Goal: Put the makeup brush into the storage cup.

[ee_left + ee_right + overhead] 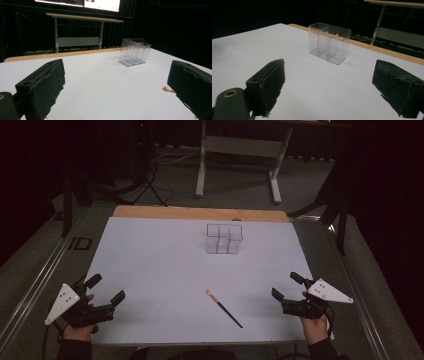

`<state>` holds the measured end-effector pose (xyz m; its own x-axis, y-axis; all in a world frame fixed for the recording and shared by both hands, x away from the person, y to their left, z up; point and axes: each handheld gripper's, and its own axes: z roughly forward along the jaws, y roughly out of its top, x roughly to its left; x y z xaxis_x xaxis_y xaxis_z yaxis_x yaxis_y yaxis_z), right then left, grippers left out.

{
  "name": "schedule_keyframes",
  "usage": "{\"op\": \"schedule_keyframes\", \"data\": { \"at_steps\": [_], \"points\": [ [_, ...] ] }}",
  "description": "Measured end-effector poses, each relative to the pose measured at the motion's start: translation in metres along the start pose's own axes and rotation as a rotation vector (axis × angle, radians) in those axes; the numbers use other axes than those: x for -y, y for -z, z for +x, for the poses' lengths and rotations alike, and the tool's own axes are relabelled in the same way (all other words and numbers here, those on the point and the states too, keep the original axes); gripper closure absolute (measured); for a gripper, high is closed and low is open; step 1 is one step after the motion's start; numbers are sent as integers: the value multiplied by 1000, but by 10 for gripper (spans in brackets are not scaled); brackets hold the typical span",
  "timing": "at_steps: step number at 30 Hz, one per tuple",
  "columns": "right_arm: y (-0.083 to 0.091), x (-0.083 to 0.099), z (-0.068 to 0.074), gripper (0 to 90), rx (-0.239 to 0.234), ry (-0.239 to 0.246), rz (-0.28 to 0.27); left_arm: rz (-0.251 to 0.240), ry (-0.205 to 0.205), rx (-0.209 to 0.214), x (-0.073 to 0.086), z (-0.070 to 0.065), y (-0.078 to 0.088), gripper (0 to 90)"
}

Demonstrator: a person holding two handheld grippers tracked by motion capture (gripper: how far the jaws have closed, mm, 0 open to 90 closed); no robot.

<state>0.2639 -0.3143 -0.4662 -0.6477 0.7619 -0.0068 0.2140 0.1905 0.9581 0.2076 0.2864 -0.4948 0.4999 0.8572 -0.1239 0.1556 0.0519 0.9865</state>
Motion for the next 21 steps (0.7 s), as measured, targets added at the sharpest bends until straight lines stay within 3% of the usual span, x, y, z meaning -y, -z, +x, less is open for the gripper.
{"op": "schedule_keyframes", "data": {
  "at_steps": [12, 17, 18, 21],
  "points": [
    [5, -7, 4, 108, 54, -2, -1, -2, 9, -4, -1, -1, 1, 16],
    [3, -14, 8, 107, 60, -24, 28, 7, 53, 17, -3, -1, 1, 4],
    [3, -16, 9, 106, 59, -21, 30, 13, 78, 23, -4, -2, 2, 0],
    [4, -25, 12, 101, 58, -23, 30, 19, 81, 24, -5, -3, 2, 0]
  ]
}}
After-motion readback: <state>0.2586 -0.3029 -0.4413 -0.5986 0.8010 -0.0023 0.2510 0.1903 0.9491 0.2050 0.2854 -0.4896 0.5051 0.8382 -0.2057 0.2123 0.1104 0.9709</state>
